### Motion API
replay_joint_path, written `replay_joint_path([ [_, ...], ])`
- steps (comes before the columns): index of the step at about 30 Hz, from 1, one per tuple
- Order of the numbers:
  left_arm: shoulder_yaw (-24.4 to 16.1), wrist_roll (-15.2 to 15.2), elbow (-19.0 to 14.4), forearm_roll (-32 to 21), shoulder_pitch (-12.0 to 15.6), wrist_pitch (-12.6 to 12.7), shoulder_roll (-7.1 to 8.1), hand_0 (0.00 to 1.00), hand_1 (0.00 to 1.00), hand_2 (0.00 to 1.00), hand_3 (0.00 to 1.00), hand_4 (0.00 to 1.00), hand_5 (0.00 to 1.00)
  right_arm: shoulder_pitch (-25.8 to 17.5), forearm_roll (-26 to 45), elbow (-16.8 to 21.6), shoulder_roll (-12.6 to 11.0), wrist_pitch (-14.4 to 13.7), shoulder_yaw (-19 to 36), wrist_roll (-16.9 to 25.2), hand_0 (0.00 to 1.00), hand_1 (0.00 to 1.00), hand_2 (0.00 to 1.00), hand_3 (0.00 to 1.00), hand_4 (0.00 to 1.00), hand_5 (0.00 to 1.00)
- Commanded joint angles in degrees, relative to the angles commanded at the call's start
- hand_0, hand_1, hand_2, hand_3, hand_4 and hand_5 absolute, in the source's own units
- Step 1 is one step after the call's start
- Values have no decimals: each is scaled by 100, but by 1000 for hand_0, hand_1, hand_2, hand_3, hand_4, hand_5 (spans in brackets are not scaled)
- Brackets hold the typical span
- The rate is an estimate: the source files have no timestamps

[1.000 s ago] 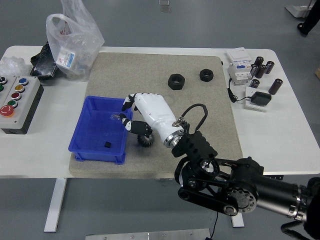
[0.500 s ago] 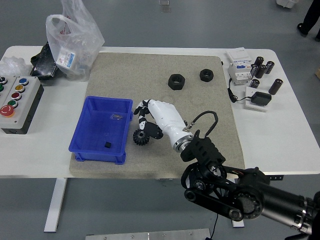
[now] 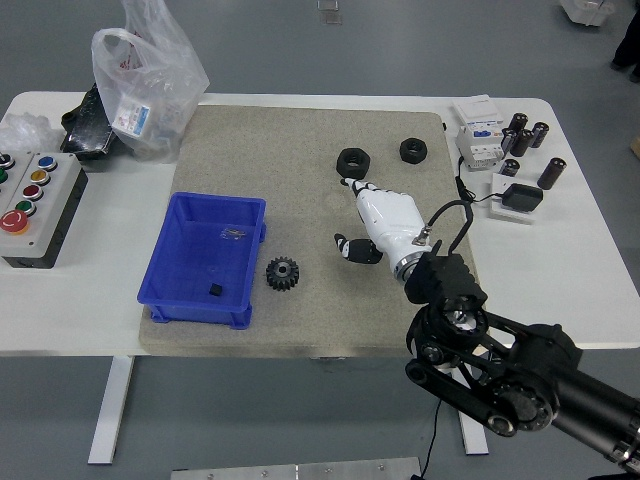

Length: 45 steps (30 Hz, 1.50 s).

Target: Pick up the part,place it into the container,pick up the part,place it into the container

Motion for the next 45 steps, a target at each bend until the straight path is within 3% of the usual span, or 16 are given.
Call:
replay_joint_path([
  [10,-39,36,0,29,19,1,-13,616,610,607,613,584,361,41,56,-367,-111,308,-173,0,374,758,938,998,893,317],
  [11,-35,32,0,27,16,1,-10,617,610,607,614,582,361,46,57,-394,-117,296,-179,0,350,689,809,897,882,337],
  [16,-29,22,0,26,10,-1,4,617,610,607,614,582,361,54,105,-528,-105,35,-222,0,350,689,809,897,882,337],
  [17,-31,23,0,29,10,-1,6,616,610,608,613,581,362,54,142,-566,-98,-10,-240,0,263,511,546,665,538,261],
  [22,-18,21,0,18,7,-5,8,616,610,608,613,581,362,48,339,-751,-70,-165,-353,0,263,511,546,665,538,261],
  [23,-15,21,0,16,7,-6,8,616,610,609,614,581,363,47,372,-779,-65,-185,-374,0,244,461,437,602,643,146],
  [28,-16,24,0,17,5,-9,11,616,610,609,614,581,363,37,554,-877,-50,-319,-459,0,244,461,437,602,643,146],
  [29,-15,24,0,14,5,-9,12,617,611,609,614,581,364,37,572,-884,-50,-352,-465,0,240,448,390,551,636,125],
  [31,-14,24,0,13,4,-9,14,617,611,609,614,581,364,39,594,-892,-49,-413,-470,0,240,448,390,551,636,125],
  [45,-1,22,0,-14,-4,-6,18,617,611,611,616,588,375,168,1042,-900,-35,-1175,-637,240,230,439,368,481,615,132],
])
